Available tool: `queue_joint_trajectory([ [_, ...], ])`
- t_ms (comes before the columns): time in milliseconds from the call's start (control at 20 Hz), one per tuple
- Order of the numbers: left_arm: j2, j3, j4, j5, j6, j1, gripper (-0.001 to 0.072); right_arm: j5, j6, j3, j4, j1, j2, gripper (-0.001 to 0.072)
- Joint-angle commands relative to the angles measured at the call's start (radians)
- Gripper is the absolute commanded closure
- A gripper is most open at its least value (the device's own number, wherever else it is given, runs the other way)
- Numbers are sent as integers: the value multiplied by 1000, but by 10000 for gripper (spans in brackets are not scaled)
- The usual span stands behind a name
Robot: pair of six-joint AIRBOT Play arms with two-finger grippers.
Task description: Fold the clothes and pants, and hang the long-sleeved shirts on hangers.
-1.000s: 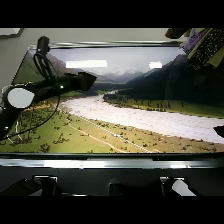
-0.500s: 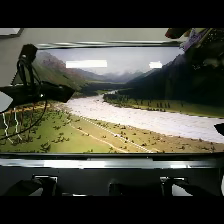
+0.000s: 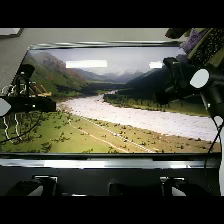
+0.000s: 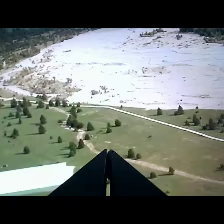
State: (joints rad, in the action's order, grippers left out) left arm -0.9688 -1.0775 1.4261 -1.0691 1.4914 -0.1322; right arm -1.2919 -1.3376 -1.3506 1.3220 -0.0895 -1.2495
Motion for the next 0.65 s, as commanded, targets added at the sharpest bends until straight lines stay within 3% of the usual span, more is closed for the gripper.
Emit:
queue_joint_trajectory([
  [0, 0, 8, 8, -5, -2, 63, 671, -25, -10, 19, 5, -13, 2, 677],
  [600, 0, 8, 7, -5, -2, 68, 670, -15, -10, 19, 6, -13, 2, 677],
])
